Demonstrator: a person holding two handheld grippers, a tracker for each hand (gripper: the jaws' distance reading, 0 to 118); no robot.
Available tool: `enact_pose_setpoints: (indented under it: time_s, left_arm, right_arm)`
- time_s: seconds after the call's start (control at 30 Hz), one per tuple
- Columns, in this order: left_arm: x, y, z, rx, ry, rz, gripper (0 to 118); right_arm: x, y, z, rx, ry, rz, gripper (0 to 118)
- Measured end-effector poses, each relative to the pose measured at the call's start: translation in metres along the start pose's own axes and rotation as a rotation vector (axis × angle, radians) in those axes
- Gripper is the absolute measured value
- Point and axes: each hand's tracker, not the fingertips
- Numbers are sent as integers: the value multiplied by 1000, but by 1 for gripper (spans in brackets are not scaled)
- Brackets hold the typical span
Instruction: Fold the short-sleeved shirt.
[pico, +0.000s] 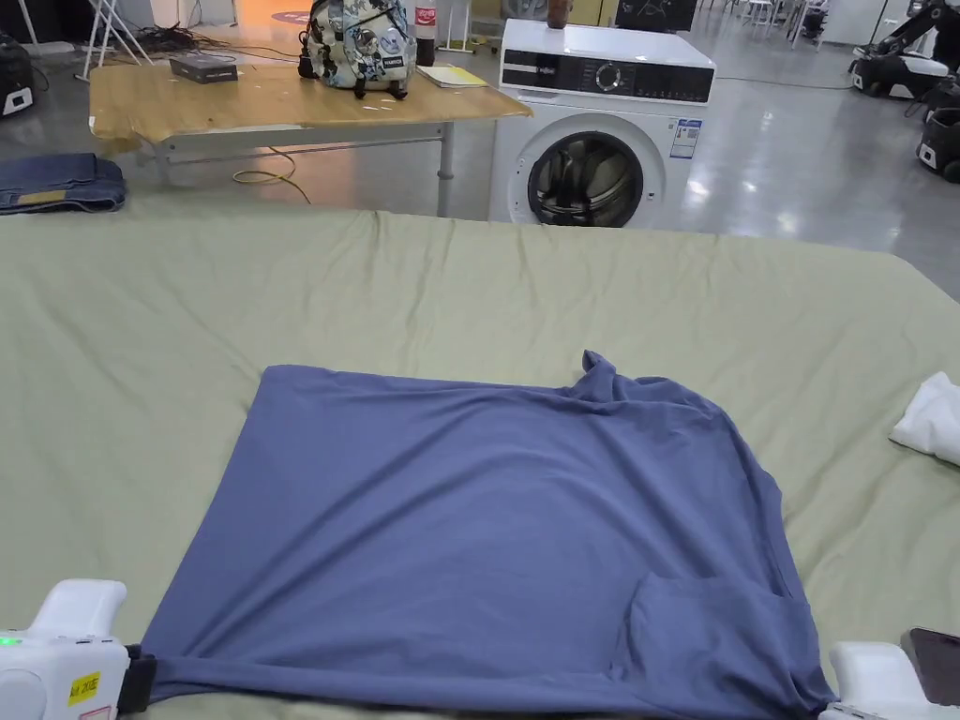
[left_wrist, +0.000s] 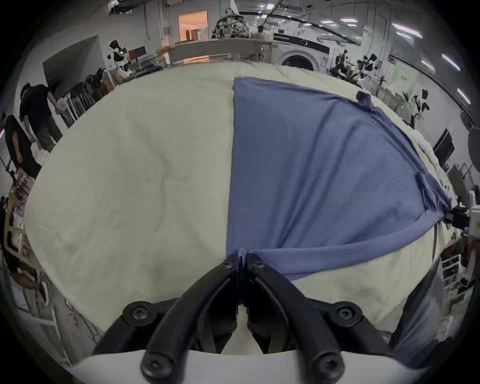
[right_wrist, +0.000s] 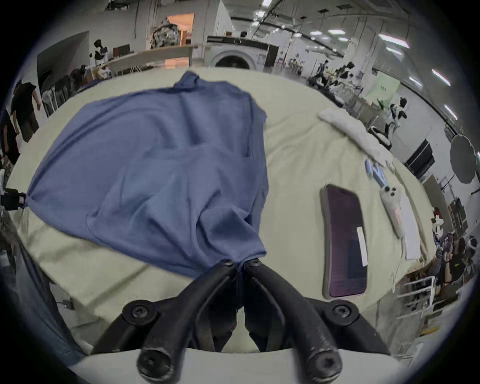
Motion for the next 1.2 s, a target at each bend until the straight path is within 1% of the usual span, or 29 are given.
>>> enact_pose_setpoints:
  time_s: [0.1, 0.2, 0.27, 0.3, 0.33, 0.37, 0.4, 0.43, 0.47, 0.5, 0.53, 0.57, 0.67, 0.73, 0.77, 0.83, 0.87, 0.9, 0.93, 0.97, 1.0, 1.03, 1.07, 1.1, 1.13, 1.17, 1.2]
  left_arm:
    - [2, 5, 0, -41, -5, -4, 0]
    - [1, 12, 1, -73, -15, -15, 0]
    - [1, 15, 2, -82, -20, -21, 0]
    - [1, 17, 3, -83, -23, -20, 2]
    - [0, 18, 6, -81, -26, -14, 8]
    - [-1, 20, 9, -71, -34, -2, 19]
    - [-1, 22, 12, -62, -28, 7, 32]
    - [0, 25, 15, -45, -23, 16, 53]
    - [1, 28, 20, -25, -29, 28, 62]
    - [2, 32, 23, -7, -35, 41, 66]
    - [4, 36, 25, 6, -37, 58, 66]
    - [6, 42, 27, 16, -44, 68, 72]
    - [16, 57, 32, 109, -46, 73, 72]
    - [28, 66, 36, 172, -44, 67, 72]
    - [33, 70, 38, 215, -54, 56, 72]
    - [45, 78, 41, 268, -61, 31, 72]
    - [47, 83, 40, 301, -54, 23, 72]
    - [52, 86, 43, 327, -48, 15, 72]
    - [57, 89, 46, 348, -52, 12, 68]
    - [61, 91, 49, 385, -64, 11, 60]
    - [70, 92, 57, 419, -78, 6, 47]
    - [74, 93, 60, 442, -78, 3, 28]
    - [79, 94, 63, 475, -70, -8, 17]
    - [83, 94, 66, 504, -52, -17, 9]
    - [80, 97, 62, 538, -39, -25, 0]
    - [83, 97, 64, 565, -41, -32, 0]
    - [85, 96, 65, 572, -32, -31, 0]
  right_arm:
    - [0, 3, -15, -66, 18, -8, 1]
    - [1, 10, -19, -82, 13, -11, 1]
    - [3, 16, -17, -110, 17, -8, 8]
    - [2, 19, -14, -118, 16, -2, 17]
    - [3, 22, -11, -123, 9, 4, 44]
    - [3, 26, -6, -123, -10, 7, 70]
    - [2, 29, 0, -116, -44, 7, 88]
    - [1, 33, 7, -106, -61, 5, 91]
    - [2, 36, 14, -74, -53, -7, 91]
    - [2, 40, 20, -39, -43, -19, 91]
    - [1, 46, 27, -28, -38, -25, 91]
    - [-1, 52, 33, -13, -39, -28, 91]
    - [-9, 68, 40, 107, -35, -60, 91]
    - [-19, 78, 46, 189, 5, -105, 91]
    - [-23, 82, 47, 201, 22, -118, 91]
    - [-29, 94, 44, 253, 37, -142, 88]
    - [-33, 96, 46, 276, 40, -138, 84]
    - [-39, 100, 48, 267, 14, -119, 79]
    - [-43, 103, 50, 283, -4, -112, 70]
    - [-48, 106, 53, 334, 17, -123, 62]
    - [-50, 108, 56, 363, 46, -128, 51]
    - [-53, 110, 57, 380, 58, -129, 27]
    - [-57, 113, 59, 421, 74, -136, 7]
    - [-61, 114, 60, 464, 84, -138, 0]
    - [-65, 116, 61, 501, 80, -136, 0]
    - [-68, 116, 63, 533, 68, -136, 0]
    - [-71, 116, 65, 572, 82, -142, 0]
